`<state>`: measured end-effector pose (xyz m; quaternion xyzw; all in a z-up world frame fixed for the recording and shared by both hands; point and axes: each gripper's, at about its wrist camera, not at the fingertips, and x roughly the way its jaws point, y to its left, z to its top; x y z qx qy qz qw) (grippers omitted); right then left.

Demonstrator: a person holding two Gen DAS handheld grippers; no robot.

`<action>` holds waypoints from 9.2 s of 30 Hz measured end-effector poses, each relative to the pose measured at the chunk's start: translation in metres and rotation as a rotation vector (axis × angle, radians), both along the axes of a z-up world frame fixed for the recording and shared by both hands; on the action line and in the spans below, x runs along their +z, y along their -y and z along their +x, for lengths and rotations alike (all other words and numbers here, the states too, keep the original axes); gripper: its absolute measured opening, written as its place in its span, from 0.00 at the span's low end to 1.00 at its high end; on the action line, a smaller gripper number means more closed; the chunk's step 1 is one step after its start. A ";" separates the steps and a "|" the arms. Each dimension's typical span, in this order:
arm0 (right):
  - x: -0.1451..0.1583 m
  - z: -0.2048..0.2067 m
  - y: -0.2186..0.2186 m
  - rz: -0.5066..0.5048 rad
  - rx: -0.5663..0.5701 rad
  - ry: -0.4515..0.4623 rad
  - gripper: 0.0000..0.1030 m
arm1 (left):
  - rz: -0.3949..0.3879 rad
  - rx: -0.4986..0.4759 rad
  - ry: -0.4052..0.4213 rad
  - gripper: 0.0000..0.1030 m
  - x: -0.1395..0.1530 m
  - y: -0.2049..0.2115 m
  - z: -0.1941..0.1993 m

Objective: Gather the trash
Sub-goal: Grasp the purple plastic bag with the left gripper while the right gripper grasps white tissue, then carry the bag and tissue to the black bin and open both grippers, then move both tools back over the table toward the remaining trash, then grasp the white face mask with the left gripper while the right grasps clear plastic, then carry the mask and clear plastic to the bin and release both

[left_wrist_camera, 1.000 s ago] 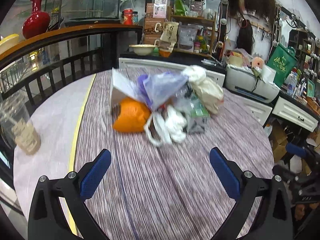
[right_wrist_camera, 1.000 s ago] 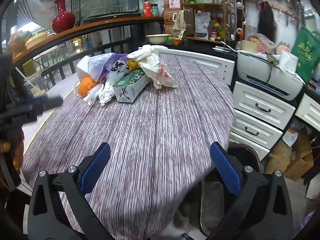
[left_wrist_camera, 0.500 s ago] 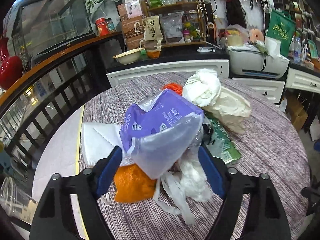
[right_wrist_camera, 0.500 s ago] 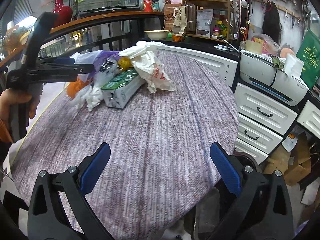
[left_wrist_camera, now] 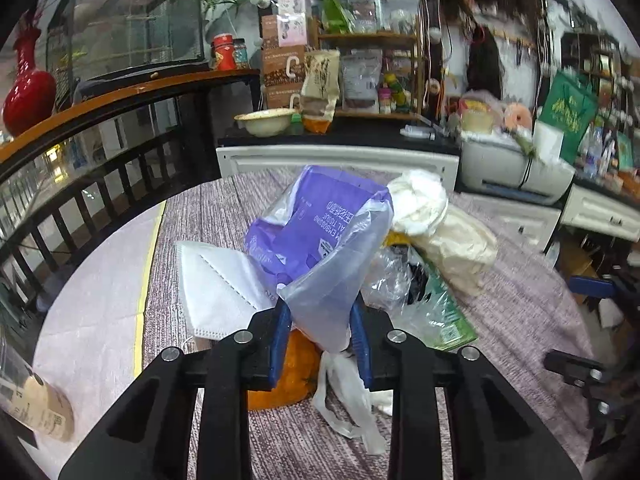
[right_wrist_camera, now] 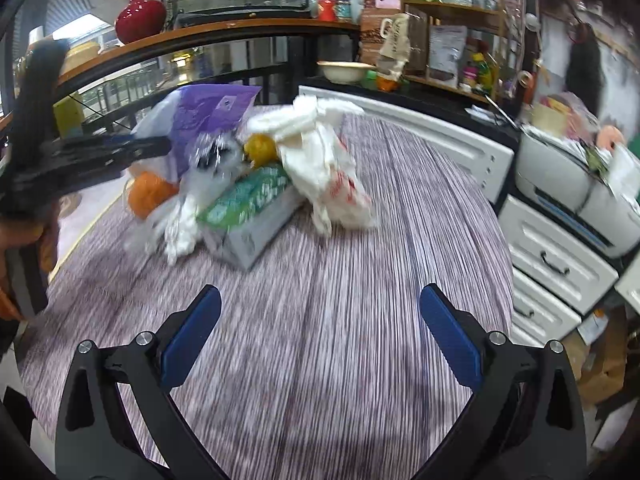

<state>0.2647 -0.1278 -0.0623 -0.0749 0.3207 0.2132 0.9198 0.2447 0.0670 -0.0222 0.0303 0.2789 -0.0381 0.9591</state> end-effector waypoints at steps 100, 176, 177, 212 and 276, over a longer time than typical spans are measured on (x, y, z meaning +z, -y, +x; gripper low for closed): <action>-0.024 -0.145 0.313 0.186 -0.844 0.107 0.90 | -0.035 -0.624 -0.425 0.86 -0.105 0.344 -0.072; 0.039 0.028 -0.090 0.116 0.113 0.015 0.27 | -0.366 0.214 0.048 0.07 0.027 -0.092 -0.006; 0.041 0.026 -0.089 0.121 0.114 0.018 0.27 | -0.353 0.204 0.074 0.07 0.033 -0.086 -0.013; -0.034 -0.070 0.218 0.102 -0.424 -0.155 0.27 | -0.288 -0.351 0.008 0.07 0.006 0.178 -0.067; 0.006 -0.128 0.293 0.334 -0.717 0.148 0.94 | -0.125 -0.614 -0.228 0.89 -0.049 0.283 -0.081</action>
